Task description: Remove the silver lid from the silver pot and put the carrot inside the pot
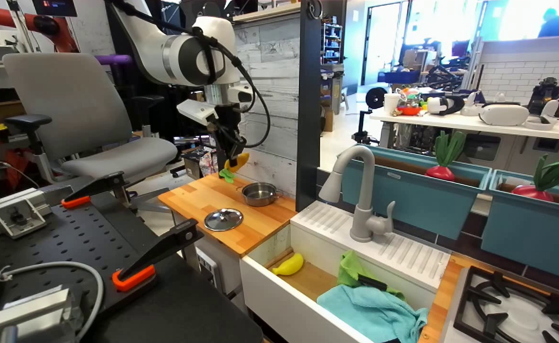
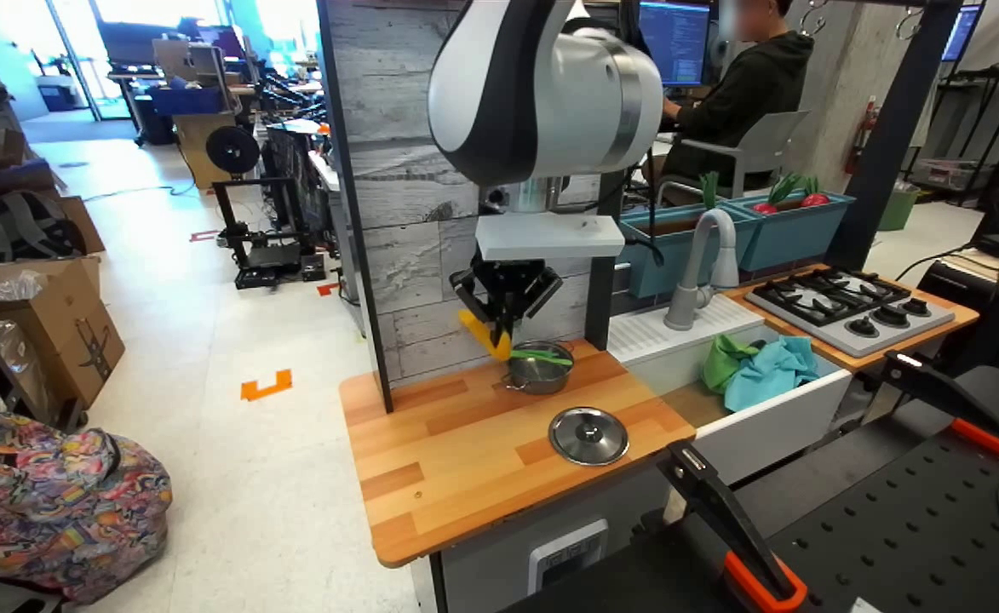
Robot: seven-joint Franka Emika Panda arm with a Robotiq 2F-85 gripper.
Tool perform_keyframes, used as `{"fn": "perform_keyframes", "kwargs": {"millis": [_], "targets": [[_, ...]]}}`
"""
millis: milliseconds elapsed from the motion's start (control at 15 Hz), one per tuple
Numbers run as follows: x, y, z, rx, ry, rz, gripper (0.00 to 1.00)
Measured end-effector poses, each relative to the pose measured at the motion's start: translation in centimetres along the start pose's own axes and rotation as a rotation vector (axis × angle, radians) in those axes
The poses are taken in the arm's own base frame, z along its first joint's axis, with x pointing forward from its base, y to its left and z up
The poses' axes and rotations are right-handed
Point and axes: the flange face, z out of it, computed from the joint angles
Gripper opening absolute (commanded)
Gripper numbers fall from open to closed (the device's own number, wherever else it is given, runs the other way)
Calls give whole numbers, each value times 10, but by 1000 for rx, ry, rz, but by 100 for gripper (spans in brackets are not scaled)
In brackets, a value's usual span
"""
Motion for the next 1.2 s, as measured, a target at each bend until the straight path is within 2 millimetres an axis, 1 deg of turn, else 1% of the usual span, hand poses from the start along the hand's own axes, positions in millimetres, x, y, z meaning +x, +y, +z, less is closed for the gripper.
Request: {"fn": "perform_keyframes", "kwargs": {"millis": [133, 400, 600, 867, 1200], "targets": [[8, 19, -4, 1, 13, 16, 2], [18, 54, -6, 0, 19, 62, 2], [24, 74, -2, -2, 20, 86, 2], [29, 87, 17, -11, 13, 104, 2], [28, 93, 47, -21, -9, 109, 2]]}}
